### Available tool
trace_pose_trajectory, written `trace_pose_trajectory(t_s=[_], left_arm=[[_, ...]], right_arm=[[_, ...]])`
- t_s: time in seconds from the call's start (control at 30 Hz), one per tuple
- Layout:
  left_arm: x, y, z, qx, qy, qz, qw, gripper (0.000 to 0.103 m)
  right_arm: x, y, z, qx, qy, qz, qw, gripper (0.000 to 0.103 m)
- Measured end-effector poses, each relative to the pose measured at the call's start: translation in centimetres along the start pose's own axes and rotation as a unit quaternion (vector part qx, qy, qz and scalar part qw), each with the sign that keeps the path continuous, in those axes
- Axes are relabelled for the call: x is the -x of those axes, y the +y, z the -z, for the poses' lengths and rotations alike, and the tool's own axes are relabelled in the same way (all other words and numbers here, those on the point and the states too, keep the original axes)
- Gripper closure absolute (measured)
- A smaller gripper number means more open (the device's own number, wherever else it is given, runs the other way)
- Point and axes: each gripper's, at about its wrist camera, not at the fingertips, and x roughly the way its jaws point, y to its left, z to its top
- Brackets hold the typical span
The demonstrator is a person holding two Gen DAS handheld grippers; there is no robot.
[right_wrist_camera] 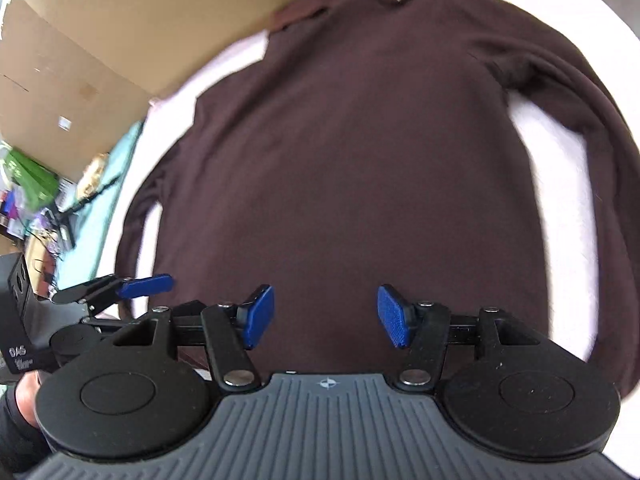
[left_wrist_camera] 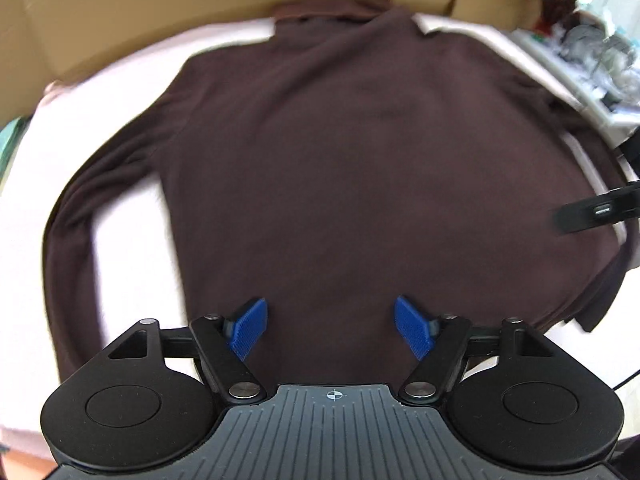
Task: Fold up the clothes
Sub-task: 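Open the left gripper and hold both grippers above the flat shirt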
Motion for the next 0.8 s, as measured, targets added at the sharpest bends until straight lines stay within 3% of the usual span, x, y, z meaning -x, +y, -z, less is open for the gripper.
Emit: trace_pose_trajectory(t_s=[0.13,0.23,0.37,0.4,0.43,0.57,0.67,0.8], left_arm=[[0.5,2.0,1.2,0.004,0.01,-0.026,0.9996,0.02],[0.7,3.9,2.1,0.026,0.017,-0.032,0.999,0.013],[1.9,5.6,2.7,0.065,0.016,-0.037,0.9971,0.014],[2.4,5.5,2.7,0.067,0.01,-0.035,0.9971,0.015],[3.0,5.3,2.8,0.068,0.005,-0.033,0.9971,0.015],[4.4,3.8,3.2,0.064,-0.021,0.067,0.9955,0.01],[3.5,1.6,3.9,0.025,0.002,0.092,0.9955,0.006],[1.5,-0.6,3.8,0.005,0.017,0.129,0.9915,0.006]], right_arm=[[2.0,-2.5,1.2,-0.016,-0.011,0.013,1.0,0.043],[3.1,-4.4,1.8,-0.04,-0.02,0.025,0.999,0.057],[3.9,-5.5,2.0,-0.061,-0.034,0.048,0.996,0.053],[4.1,-5.2,2.1,-0.058,-0.039,0.052,0.996,0.039],[4.3,-4.7,2.3,-0.047,-0.043,0.056,0.996,0.037],[3.6,-1.4,3.8,0.045,-0.008,0.021,0.999,0.035],[1.9,0.1,5.1,0.109,0.027,0.037,0.993,0.032],[-0.9,1.1,5.5,0.13,0.043,0.012,0.991,0.032]])
